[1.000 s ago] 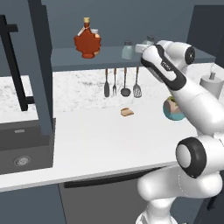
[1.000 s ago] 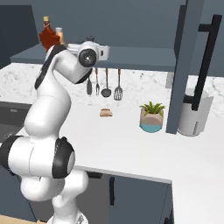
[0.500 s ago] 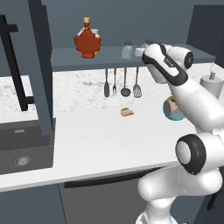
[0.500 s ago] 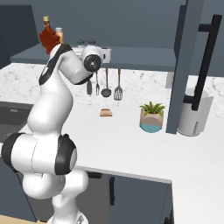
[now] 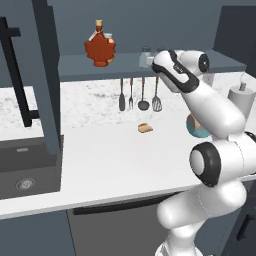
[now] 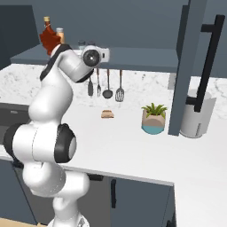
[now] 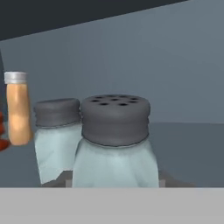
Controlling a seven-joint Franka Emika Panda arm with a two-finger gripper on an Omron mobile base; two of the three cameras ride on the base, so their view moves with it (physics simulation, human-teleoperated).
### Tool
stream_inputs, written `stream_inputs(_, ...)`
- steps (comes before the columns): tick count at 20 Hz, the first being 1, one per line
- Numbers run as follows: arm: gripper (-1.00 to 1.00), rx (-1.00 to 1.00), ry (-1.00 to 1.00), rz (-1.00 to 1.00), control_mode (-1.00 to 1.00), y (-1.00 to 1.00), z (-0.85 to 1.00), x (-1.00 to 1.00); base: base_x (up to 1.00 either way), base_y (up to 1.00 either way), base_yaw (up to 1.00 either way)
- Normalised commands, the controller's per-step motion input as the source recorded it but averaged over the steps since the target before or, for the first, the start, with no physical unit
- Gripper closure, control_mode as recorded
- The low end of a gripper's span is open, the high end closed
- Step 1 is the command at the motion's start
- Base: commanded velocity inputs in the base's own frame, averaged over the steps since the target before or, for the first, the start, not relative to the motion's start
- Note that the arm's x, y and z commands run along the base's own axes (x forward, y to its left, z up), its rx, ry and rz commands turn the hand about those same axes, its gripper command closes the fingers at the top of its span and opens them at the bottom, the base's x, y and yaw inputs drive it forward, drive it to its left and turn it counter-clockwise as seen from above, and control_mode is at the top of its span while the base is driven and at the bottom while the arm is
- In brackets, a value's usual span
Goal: Put the shaker and condiment bottle from the counter next to their counterparts in the cabinet.
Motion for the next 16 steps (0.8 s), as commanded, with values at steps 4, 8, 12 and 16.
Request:
stream_inputs(4, 1.0, 0.0, 0.02, 0.0, -1.0, 0.0, 0.0, 0.37, 0.0, 0.0, 0.0)
stream_inputs(8, 1.0, 0.0, 0.0, 0.0, -1.0, 0.0, 0.0, 0.25, 0.0, 0.0, 0.0)
stream_inputs(12, -1.0, 0.0, 0.0, 0.0, -1.0, -0.04, 0.0, 0.01, 0.0, 0.0, 0.0)
stream_inputs(16, -1.0, 0.0, -0.05, 0.0, -1.0, -0.16, 0.0, -0.21, 0.0, 0.0, 0.0)
